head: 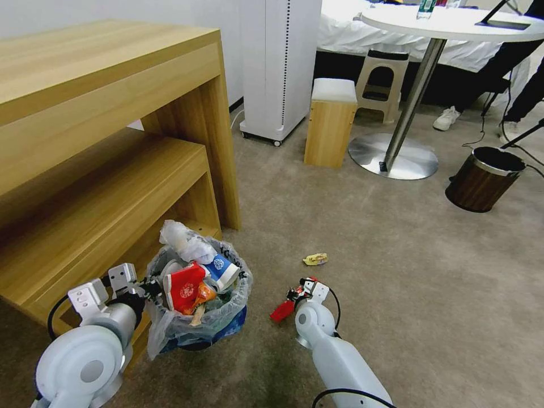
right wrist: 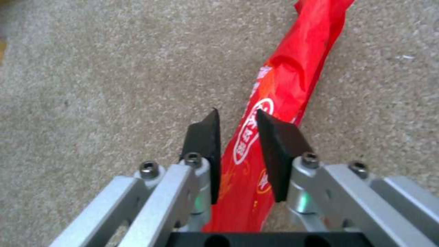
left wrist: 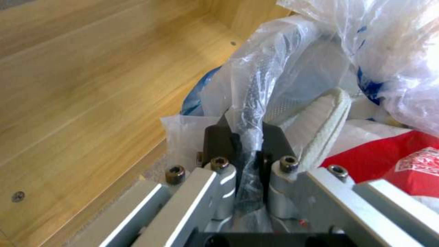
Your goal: Pick up the trash bin and place the garbage on the floor into it.
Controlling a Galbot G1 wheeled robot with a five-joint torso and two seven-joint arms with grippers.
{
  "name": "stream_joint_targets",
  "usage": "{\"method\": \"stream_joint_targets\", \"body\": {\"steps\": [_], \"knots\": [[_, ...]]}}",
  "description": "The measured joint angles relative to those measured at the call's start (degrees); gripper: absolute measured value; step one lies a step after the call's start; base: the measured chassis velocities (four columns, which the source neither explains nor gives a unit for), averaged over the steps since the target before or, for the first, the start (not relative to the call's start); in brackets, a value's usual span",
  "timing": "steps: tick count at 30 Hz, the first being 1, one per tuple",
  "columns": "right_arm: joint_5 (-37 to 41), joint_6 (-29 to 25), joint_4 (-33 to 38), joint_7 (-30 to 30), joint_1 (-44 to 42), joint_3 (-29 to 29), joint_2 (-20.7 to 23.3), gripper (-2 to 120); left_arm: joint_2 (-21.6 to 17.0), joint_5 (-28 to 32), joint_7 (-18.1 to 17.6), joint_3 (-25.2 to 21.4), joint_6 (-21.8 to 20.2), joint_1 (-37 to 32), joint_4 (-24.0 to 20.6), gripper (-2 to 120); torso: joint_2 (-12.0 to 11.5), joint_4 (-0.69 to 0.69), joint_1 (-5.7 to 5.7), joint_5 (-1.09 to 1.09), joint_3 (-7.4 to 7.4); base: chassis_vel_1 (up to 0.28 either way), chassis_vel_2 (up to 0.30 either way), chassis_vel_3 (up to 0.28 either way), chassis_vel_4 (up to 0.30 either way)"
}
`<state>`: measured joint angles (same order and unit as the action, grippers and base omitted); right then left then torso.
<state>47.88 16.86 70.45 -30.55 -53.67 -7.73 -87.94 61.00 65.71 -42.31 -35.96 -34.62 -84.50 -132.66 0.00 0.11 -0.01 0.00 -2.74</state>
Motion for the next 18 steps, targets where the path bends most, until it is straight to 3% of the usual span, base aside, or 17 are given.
{"method": "stream_joint_targets", "body": {"steps": [9,18], "knots": [[-0.5,0.0,2.0,0.13,-0.76,-0.09,1.53,19,0.09,-0.14,0.12,0.24,0.01,0.14,0.25,3,0.0,0.0,0.0,0.0,0.0,0.0,0.0,0.0,0.0],[-1.34,0.04,2.47,0.38,-1.15,-0.37,1.88,52,0.26,-0.59,0.26,0.64,0.02,0.1,0.17,3,0.0,0.0,0.0,0.0,0.0,0.0,0.0,0.0,0.0]]}}
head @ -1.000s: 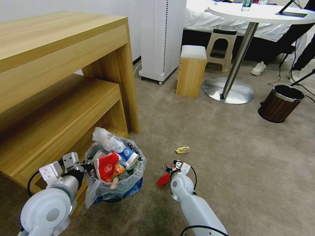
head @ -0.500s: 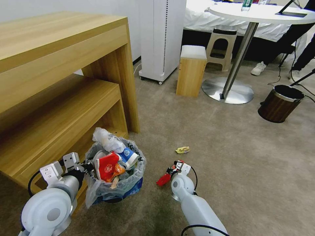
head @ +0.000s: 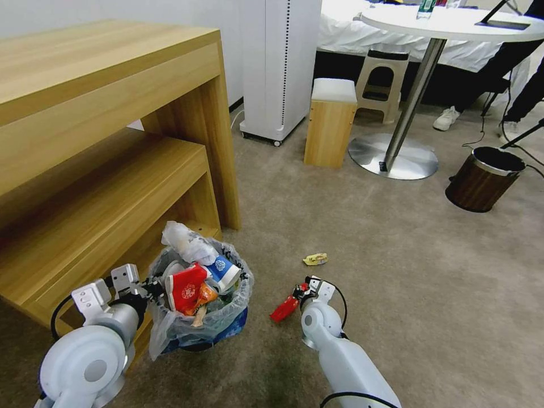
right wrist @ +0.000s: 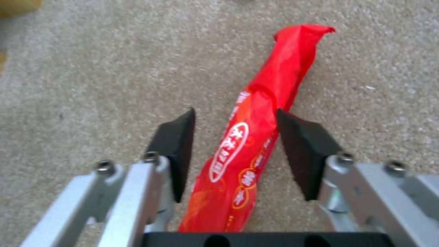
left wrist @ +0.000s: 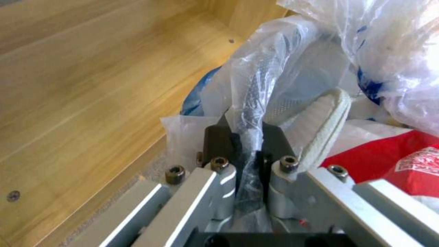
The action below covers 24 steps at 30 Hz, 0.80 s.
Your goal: Pick up the trash bin and place the garbage on the floor into it.
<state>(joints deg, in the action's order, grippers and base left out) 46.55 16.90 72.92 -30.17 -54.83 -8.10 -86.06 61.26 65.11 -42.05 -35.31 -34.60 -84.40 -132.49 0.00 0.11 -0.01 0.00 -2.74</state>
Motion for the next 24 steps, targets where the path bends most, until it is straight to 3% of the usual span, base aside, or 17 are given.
{"method": "stream_joint_targets", "body": {"steps": [2,8,10,12,24], "knots": [[0.0,0.03,-0.34,0.04,0.05,-0.06,-0.05,55,-0.02,0.0,0.0,-0.01,0.0,-0.03,-0.08,3,0.0,0.0,0.0,0.0,0.0,0.0,0.0,0.0,0.0],[-0.41,0.16,-2.76,0.3,0.73,-0.27,-0.88,83,0.04,-0.09,-0.03,-0.15,0.0,-0.18,-0.29,3,0.0,0.0,0.0,0.0,0.0,0.0,0.0,0.0,0.0],[-0.45,0.17,-2.84,0.29,0.76,-0.29,-0.92,83,0.04,-0.09,-0.03,-0.15,0.0,-0.18,-0.28,3,0.0,0.0,0.0,0.0,0.0,0.0,0.0,0.0,0.0],[-0.99,0.25,-4.49,0.38,1.31,-0.39,-1.31,95,0.14,-0.11,-0.03,-0.15,0.01,-0.19,-0.25,3,0.0,0.0,0.0,0.0,0.0,0.0,0.0,0.0,0.0],[-1.68,0.0,-8.55,2.58,2.83,0.06,-2.69,99,0.16,-0.2,0.01,-0.1,0.05,0.12,0.25,3,0.0,0.0,0.0,0.0,0.0,0.0,0.0,0.0,0.0]]}}
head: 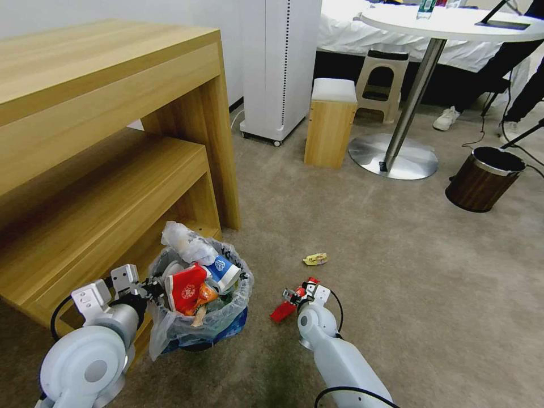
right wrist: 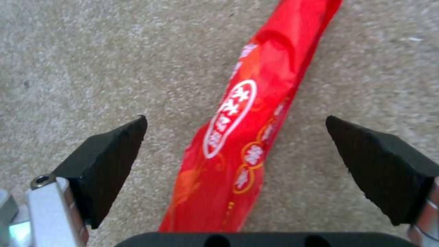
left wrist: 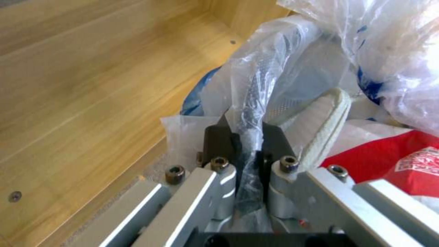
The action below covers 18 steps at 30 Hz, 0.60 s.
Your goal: Pick up the trash bin and place the garbage on the floor into it.
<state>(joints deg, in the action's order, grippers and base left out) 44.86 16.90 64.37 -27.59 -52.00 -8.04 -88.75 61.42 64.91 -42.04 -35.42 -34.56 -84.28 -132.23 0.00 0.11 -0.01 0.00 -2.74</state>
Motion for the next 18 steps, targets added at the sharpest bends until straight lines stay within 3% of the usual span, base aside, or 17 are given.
{"method": "stream_joint_targets", "body": {"steps": [2,18], "knots": [[-0.45,-0.1,-0.99,0.52,0.37,0.12,-0.37,96,-0.03,0.01,0.02,0.0,0.0,0.05,0.1,3,0.0,0.0,0.0,0.0,0.0,0.0,0.0,0.0,0.0],[-3.6,-0.97,-6.68,3.24,3.12,-0.7,-2.92,40,-0.25,0.06,0.29,-0.06,0.03,0.0,0.35,3,0.0,0.0,0.0,0.0,0.0,0.0,0.0,0.0,0.0]]}}
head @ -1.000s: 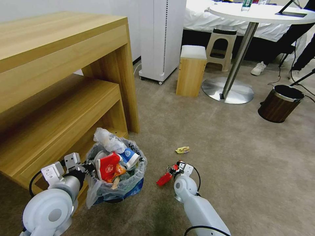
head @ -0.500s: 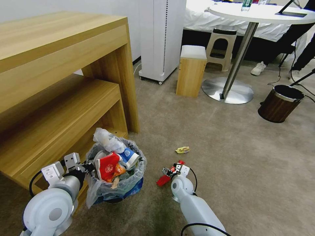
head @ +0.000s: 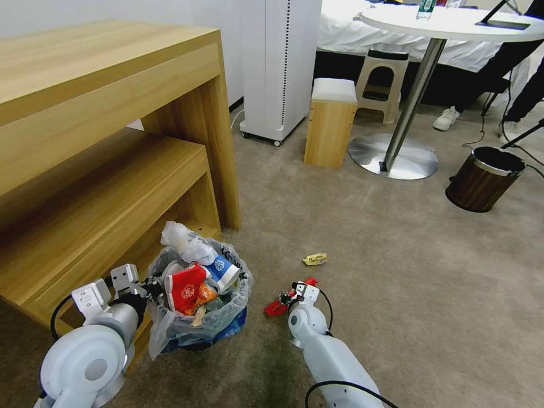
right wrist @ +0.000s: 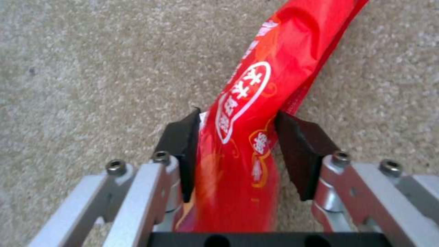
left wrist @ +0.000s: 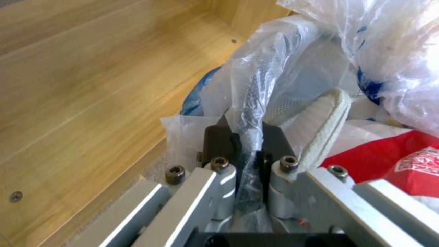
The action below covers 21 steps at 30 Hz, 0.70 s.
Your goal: Pick up the trash bin and place the garbage on the floor into it.
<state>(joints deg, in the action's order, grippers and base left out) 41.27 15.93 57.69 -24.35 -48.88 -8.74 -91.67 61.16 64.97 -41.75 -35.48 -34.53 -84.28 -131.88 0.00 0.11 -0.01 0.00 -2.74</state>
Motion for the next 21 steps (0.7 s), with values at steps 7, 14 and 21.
{"method": "stream_joint_targets", "body": {"steps": [7,14,21], "knots": [[-0.24,-0.03,-0.32,0.07,0.28,-0.12,0.06,28,-0.09,0.02,0.04,0.02,0.01,0.14,0.13,3,0.0,0.0,0.0,0.0,0.0,0.0,0.0,0.0,0.0],[-0.27,-0.1,0.22,0.12,0.11,-0.08,0.9,14,-0.08,0.01,0.11,0.2,0.01,0.32,0.44,3,0.0,0.0,0.0,0.01,0.0,0.0,0.0,0.0,0.0],[-0.48,-0.51,1.7,0.34,-0.55,0.14,1.84,13,-0.08,-0.01,0.14,0.32,0.01,0.53,0.69,3,0.0,0.0,0.0,0.01,0.0,0.0,0.0,0.0,0.0]]}}
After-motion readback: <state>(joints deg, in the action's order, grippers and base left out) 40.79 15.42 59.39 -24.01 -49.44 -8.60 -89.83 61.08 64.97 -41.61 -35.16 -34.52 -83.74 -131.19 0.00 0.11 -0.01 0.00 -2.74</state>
